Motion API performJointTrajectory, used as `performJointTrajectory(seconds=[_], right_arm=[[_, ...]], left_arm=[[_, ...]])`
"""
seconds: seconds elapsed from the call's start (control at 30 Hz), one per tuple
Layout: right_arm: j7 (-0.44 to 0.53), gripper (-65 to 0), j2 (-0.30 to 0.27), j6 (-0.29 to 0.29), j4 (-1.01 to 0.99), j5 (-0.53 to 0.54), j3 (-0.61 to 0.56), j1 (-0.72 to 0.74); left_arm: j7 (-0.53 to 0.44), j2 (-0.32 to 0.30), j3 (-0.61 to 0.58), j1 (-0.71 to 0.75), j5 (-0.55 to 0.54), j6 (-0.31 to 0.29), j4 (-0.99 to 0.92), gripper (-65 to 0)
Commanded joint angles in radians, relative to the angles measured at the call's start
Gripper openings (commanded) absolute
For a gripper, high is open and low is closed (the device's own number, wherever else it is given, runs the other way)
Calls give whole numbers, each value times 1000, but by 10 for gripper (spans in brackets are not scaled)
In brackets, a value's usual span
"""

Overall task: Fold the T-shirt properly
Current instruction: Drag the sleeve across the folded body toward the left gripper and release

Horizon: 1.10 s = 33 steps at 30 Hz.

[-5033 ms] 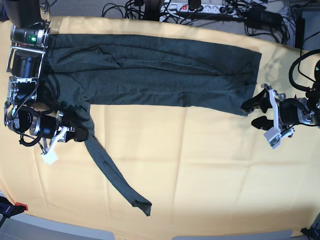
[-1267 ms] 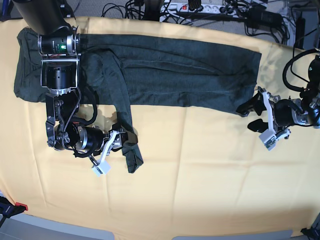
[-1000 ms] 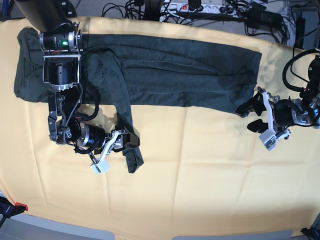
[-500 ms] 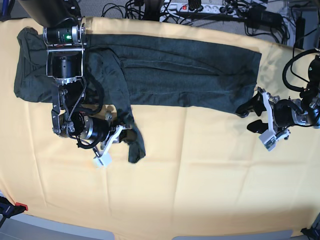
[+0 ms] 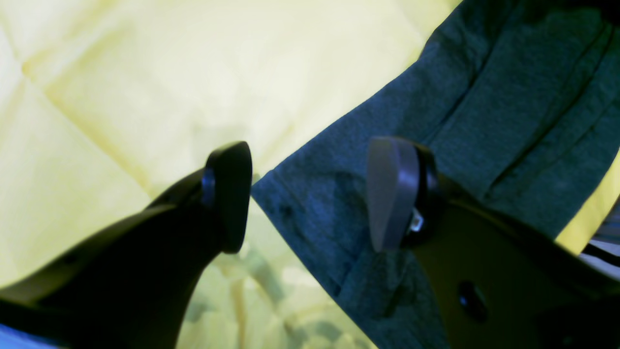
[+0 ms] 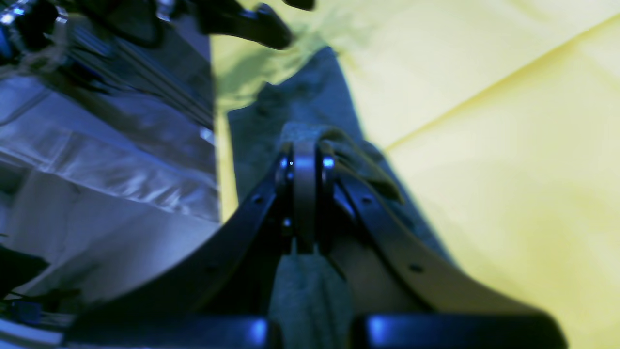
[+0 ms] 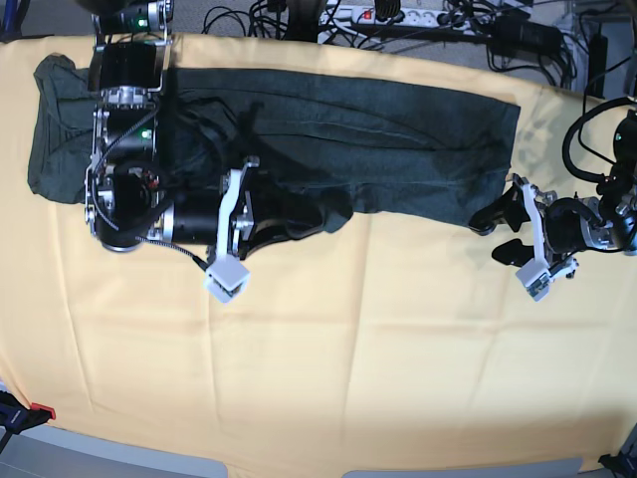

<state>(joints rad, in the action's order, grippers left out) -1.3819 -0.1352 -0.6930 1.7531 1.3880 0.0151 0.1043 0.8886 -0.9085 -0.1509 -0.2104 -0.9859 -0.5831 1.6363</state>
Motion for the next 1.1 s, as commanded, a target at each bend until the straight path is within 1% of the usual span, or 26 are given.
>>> performJointTrajectory(seconds=[0.0, 0.07, 0.2, 0.43, 0.5, 0.67, 0.8, 0.93, 0.97, 1.07], right_arm=[[13, -650, -3, -5, 33, 55, 3, 1], [11, -650, -1, -5, 61, 92, 2, -32], [8, -650, 6, -5, 80, 96, -20, -64], [21, -650, 9, -5, 80, 92, -190, -51], [35, -650, 24, -5, 80, 49, -236, -40], [109, -650, 106, -5, 79, -115, -317, -7], [157, -650, 162, -5, 79, -217, -364, -5], [178, -650, 192, -5, 79, -303, -428, -5], [203, -618, 191, -5, 79, -344, -445, -5], [313, -334, 191, -5, 79, -481, -468, -4]], left_arm=[[-22, -19, 16, -18, -12, 0, 11, -262], [-22, -19, 16, -17, -13, 0, 11, -262], [-22, -19, 16, -18, -13, 0, 11, -262], [-22, -19, 16, -17, -12, 0, 11, -262], [-22, -19, 16, -18, -13, 0, 11, -262], [-22, -19, 16, -17, -12, 0, 11, -262], [-21, -19, 16, -17, -12, 0, 11, -262], [-21, -19, 16, -17, -12, 0, 11, -262], [-21, -19, 16, -17, -10, 0, 11, -262], [-22, -19, 16, -17, 18, 1, 11, -262]])
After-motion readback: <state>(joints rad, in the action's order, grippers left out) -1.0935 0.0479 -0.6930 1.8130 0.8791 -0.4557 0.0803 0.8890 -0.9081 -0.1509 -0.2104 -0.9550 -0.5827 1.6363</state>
